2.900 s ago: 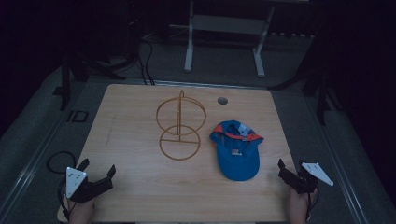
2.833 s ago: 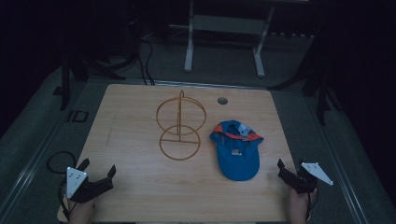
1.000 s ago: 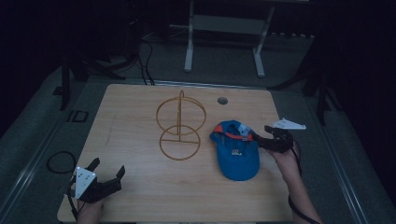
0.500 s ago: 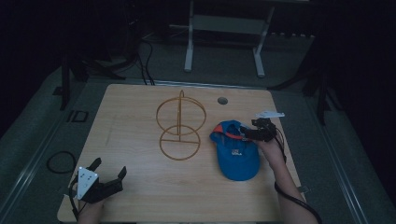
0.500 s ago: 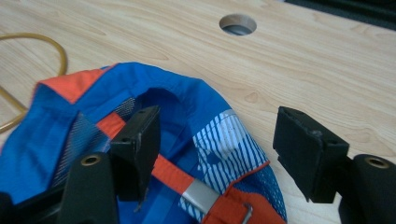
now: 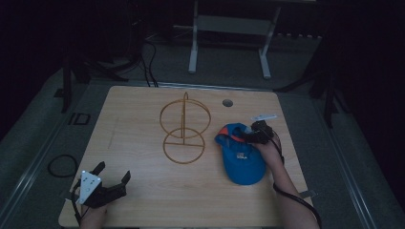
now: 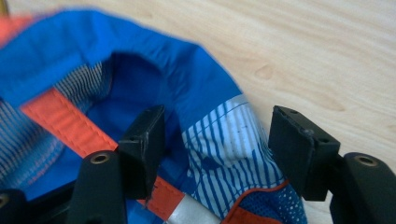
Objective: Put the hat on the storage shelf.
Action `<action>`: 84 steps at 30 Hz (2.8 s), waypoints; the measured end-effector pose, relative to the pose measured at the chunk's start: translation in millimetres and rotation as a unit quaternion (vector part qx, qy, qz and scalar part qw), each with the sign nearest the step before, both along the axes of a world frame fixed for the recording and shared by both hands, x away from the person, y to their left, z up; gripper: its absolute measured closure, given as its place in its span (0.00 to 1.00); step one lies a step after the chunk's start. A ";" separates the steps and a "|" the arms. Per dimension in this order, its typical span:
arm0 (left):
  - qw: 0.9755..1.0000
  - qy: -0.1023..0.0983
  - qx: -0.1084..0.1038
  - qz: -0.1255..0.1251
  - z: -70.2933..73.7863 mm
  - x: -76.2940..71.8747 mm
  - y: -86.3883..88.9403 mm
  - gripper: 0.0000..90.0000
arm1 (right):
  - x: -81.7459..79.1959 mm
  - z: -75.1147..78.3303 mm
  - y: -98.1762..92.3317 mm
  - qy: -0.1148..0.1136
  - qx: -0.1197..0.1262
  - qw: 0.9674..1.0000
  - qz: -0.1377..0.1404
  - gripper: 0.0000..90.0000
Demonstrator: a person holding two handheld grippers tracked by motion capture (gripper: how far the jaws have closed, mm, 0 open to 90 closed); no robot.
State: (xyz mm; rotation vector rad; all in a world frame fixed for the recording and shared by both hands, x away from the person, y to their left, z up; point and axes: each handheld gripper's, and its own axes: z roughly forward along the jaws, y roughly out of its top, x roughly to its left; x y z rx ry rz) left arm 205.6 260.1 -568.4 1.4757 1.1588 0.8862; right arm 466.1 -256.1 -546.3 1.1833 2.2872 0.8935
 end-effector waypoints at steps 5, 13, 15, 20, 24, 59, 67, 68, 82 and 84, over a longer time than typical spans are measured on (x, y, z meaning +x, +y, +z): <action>1.000 0.000 -0.007 0.002 0.1 -0.2 1.6 0.04 | -0.5 -6.7 2.3 0.005 -0.028 1.000 0.013 0.46; 1.000 0.002 -0.007 0.003 -0.3 0.3 1.4 0.04 | -1.7 -6.4 1.5 0.019 -0.004 0.999 0.026 0.80; 1.000 0.002 -0.007 0.003 -0.5 0.6 1.5 0.04 | -4.5 -5.2 5.3 0.018 -0.021 0.999 0.024 0.95; 1.000 -0.001 -0.008 -0.001 0.1 0.0 1.3 0.04 | -5.5 -2.3 7.8 0.019 -0.022 1.000 0.004 0.99; 1.000 0.004 0.008 0.001 0.1 0.4 -0.5 0.04 | -11.5 9.9 5.6 0.004 -0.011 1.000 0.003 0.99; 0.998 0.032 -0.028 -0.055 24.2 4.8 -17.4 0.04 | -110.4 168.3 -22.2 -0.186 0.082 0.979 0.006 0.99; 0.993 0.062 -0.043 -0.089 51.1 7.1 -33.5 0.04 | -134.1 187.0 -28.9 -0.206 0.105 0.973 0.020 0.99; 0.992 0.068 -0.049 -0.097 56.6 8.4 -35.8 0.04 | -140.4 189.8 -27.4 -0.210 0.112 0.971 0.027 0.99; 0.981 0.044 -0.032 -0.186 125.9 16.0 -65.9 0.04 | -162.0 194.2 -12.7 -0.216 0.119 0.967 0.055 0.99; 0.980 0.034 -0.028 -0.196 136.1 17.7 -71.2 0.05 | -164.1 194.2 -11.5 -0.217 0.120 0.967 0.058 0.99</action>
